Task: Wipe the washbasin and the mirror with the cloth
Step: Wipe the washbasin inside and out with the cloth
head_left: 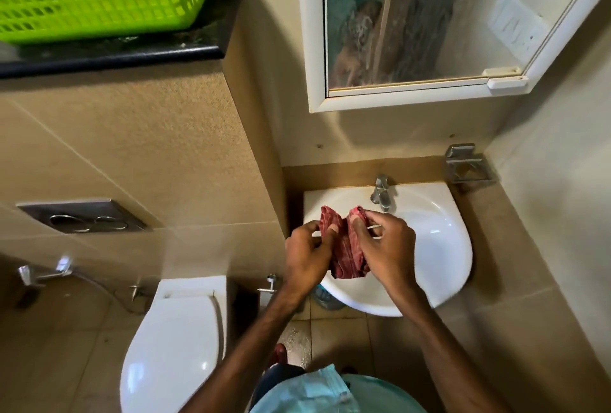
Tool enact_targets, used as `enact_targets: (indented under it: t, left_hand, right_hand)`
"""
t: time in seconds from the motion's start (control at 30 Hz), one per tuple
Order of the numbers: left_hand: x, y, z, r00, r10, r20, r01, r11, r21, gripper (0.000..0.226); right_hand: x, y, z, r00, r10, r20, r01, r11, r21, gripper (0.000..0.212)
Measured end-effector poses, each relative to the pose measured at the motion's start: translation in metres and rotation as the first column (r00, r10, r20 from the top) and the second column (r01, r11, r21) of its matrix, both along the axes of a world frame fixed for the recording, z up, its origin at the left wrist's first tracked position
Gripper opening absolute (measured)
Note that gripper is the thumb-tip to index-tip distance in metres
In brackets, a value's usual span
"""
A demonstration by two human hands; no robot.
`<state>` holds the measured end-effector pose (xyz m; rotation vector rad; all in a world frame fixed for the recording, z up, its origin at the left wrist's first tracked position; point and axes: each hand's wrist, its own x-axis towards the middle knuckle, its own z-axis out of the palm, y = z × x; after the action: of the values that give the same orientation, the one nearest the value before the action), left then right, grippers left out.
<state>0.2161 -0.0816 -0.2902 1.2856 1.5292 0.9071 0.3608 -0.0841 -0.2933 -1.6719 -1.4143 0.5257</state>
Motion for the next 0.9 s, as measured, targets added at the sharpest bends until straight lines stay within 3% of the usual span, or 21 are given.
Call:
enact_targets:
  t: [0.2, 0.27, 0.37, 0.43, 0.53, 0.63, 0.7, 0.77, 0.9]
  left_hand:
    - [-0.004, -0.006, 0.000, 0.996, 0.012, -0.085, -0.014, 1.000, -0.020, 0.032]
    - [-0.008, -0.006, 0.008, 0.999, 0.028, 0.026, -0.025, 0.994, -0.102, 0.034]
    - [-0.010, -0.002, 0.016, 0.971, 0.056, 0.231, 0.000, 0.973, -0.233, 0.037]
    - [-0.006, 0.003, 0.020, 0.953, 0.056, 0.298, 0.020, 0.969, -0.246, 0.042]
    - [0.003, 0.013, 0.020, 0.958, 0.029, 0.287, 0.041, 0.971, -0.236, 0.049]
    - [0.011, 0.025, 0.009, 0.974, 0.000, 0.227, 0.068, 0.954, -0.291, 0.054]
    - [0.013, 0.036, -0.006, 0.976, -0.039, 0.212, 0.109, 0.938, -0.328, 0.054]
    - [0.012, 0.049, -0.027, 0.979, -0.080, 0.188, 0.141, 0.931, -0.337, 0.049]
    - [-0.004, 0.077, -0.083, 0.990, -0.095, 0.107, 0.120, 0.960, -0.252, 0.029]
  right_hand:
    - [-0.020, -0.011, -0.011, 0.975, 0.156, -0.161, -0.166, 0.985, -0.050, 0.023]
    - [-0.015, -0.012, -0.016, 0.951, 0.224, -0.215, -0.240, 0.969, -0.051, 0.024]
    - [-0.006, -0.008, -0.027, 0.947, 0.278, -0.163, -0.284, 0.959, -0.013, 0.029]
    - [-0.005, -0.002, -0.032, 0.930, 0.278, -0.241, -0.289, 0.957, -0.013, 0.028]
    - [-0.012, 0.001, -0.030, 0.728, 0.231, -0.646, -0.356, 0.932, -0.068, 0.023]
    - [-0.018, 0.004, -0.038, 0.450, 0.036, -0.892, -0.340, 0.931, -0.134, 0.044]
    - [-0.020, 0.009, -0.049, 0.238, -0.096, -0.966, -0.332, 0.927, -0.174, 0.052]
    - [-0.020, 0.017, -0.065, 0.101, -0.197, -0.975, -0.317, 0.923, -0.219, 0.053]
    - [-0.012, 0.034, -0.113, 0.008, -0.263, -0.965, -0.296, 0.921, -0.253, 0.053]
